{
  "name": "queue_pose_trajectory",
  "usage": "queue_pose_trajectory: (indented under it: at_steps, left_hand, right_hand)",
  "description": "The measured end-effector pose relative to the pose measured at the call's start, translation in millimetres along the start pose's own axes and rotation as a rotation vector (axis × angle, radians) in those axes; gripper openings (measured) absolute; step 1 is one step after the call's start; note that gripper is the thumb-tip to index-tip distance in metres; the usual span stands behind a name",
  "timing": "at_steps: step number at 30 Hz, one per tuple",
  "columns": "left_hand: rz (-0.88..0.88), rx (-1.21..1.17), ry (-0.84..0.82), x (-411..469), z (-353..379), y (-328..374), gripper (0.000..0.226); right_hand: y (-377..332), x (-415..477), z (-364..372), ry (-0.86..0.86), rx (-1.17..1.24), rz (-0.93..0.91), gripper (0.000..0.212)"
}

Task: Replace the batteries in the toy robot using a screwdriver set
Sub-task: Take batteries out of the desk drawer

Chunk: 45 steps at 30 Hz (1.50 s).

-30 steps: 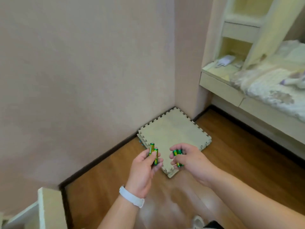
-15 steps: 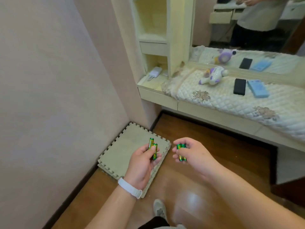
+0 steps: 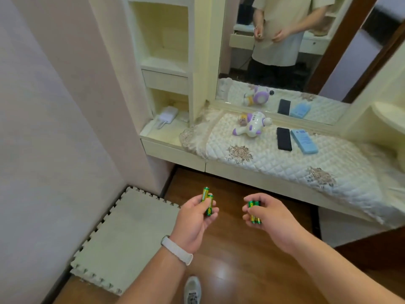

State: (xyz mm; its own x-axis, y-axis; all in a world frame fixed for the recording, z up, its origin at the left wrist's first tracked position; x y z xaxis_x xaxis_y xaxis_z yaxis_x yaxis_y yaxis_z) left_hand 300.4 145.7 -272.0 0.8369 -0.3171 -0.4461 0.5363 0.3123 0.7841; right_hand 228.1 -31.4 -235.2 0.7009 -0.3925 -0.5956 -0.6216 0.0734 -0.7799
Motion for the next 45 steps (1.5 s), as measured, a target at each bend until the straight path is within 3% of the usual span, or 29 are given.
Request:
queue_pose_trajectory:
  at_steps: [7,18,32,40,45]
  left_hand:
    - [-0.05,0.059,-0.068,60.8,27.3,16.3,0.018]
    - [-0.105,0.26,-0.18,142.8,146.7,-12.5,0.016]
    - [-0.142,0.435,-0.065,250.7,318.2,-66.1,0.012]
    - [-0.227,0.497,-0.013,279.4,332.8,-95.3,0.013]
    - [-0.207,0.693,-0.019,312.4,332.8,-109.7,0.009]
  right_hand:
    - [-22.7,31.9,-14.3,0.08,0.1,0.018,0.021]
    - [-13.1,102.9,-130.7,0.231,0.292,0.106,0.02]
    - [-33.9,246.0,-296.1,0.124,0.375,0.175,0.018]
    - [-18.7,303.1,-314.4,0.071,0.245,0.236,0.022]
    - [-2.5,331.2,-312.1,0.06,0.237,0.319,0.022]
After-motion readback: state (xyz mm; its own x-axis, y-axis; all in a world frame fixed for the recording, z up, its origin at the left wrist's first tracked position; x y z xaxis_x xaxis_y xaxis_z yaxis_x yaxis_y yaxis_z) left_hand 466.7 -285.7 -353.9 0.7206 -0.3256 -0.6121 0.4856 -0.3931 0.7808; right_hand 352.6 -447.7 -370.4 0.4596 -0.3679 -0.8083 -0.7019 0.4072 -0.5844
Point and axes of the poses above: each hand's wrist, its own x-axis towards the middle knuckle, its own z-axis out of the palm, y = z × x, the point moved 10 cm from there along x, towards the middle knuckle, and after that the axes turned 7 degrees about z, right-handed, at the moved point
